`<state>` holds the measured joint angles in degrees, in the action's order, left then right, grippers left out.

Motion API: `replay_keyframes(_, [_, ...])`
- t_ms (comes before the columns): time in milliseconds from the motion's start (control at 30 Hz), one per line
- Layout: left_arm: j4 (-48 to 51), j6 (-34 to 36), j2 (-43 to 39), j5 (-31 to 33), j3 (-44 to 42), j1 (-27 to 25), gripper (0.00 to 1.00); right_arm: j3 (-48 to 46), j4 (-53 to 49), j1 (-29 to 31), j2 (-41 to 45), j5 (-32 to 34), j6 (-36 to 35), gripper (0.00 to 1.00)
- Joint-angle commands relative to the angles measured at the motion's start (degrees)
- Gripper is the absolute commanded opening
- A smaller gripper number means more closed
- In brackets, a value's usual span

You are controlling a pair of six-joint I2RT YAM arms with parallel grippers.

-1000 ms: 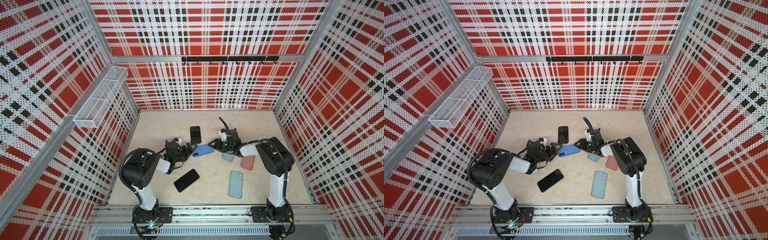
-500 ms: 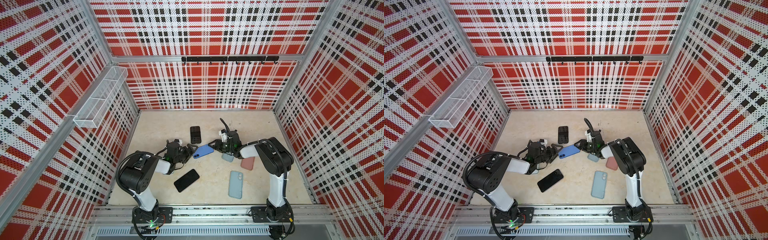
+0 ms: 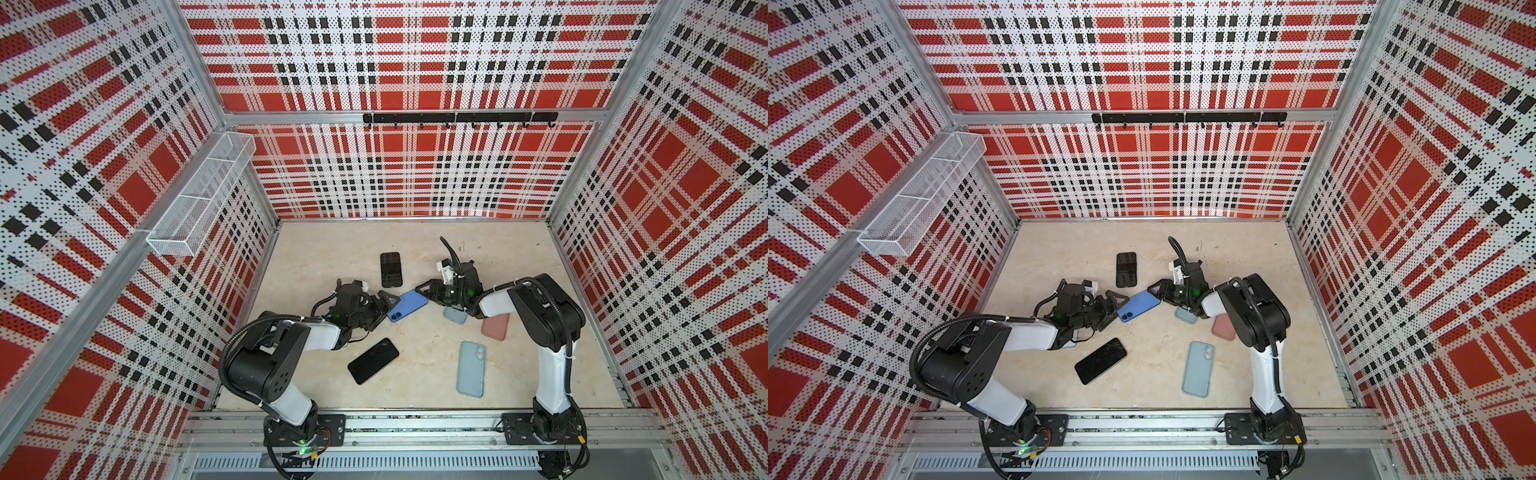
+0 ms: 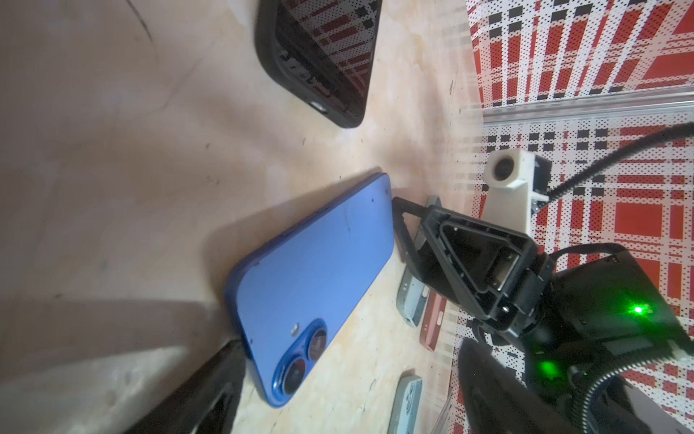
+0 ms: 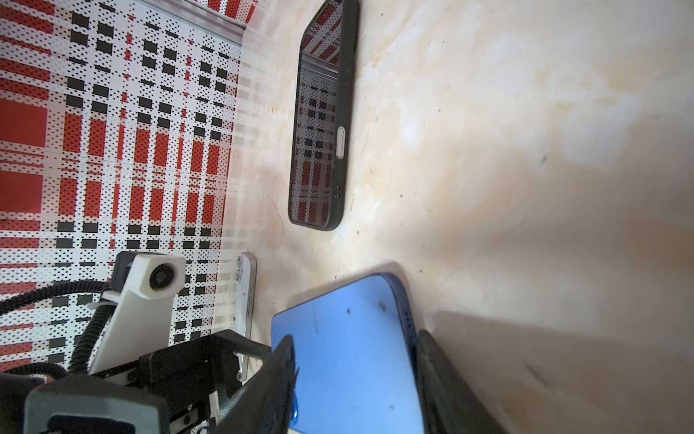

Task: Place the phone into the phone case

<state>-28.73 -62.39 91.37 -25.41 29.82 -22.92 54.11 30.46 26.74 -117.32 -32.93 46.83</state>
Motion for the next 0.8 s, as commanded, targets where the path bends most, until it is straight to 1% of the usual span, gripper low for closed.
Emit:
replay_keyframes(0, [-6.5,1.6,-2.9,-3.4,4.7,-2.0,0.90,-2.5,-5.8,4.4,-3.0,-10.6,2.1,0.52])
replay_keyframes(167, [-6.3,1.5,-2.9,-3.0,5.4,-2.2,0.90,-2.7,-5.5,4.4,-2.7,-10.8,2.2,0.52])
replay_keyframes(333, [-6.8,2.0,-5.3,-1.0,5.0,-2.4,0.91,-3.2,-4.5,4.4,-2.7,-11.0,2.5,0.52])
replay_keyframes(467, [-6.8,2.7,-6.8,-0.7,5.3,-2.4,0.92,-3.5,-3.4,4.2,-3.0,-11.2,3.0,0.52])
replay_keyframes(767, [-5.5,2.4,-4.5,-0.4,6.4,-3.7,0.90,-4.4,-1.0,4.0,-2.6,-11.4,4.1,0.52])
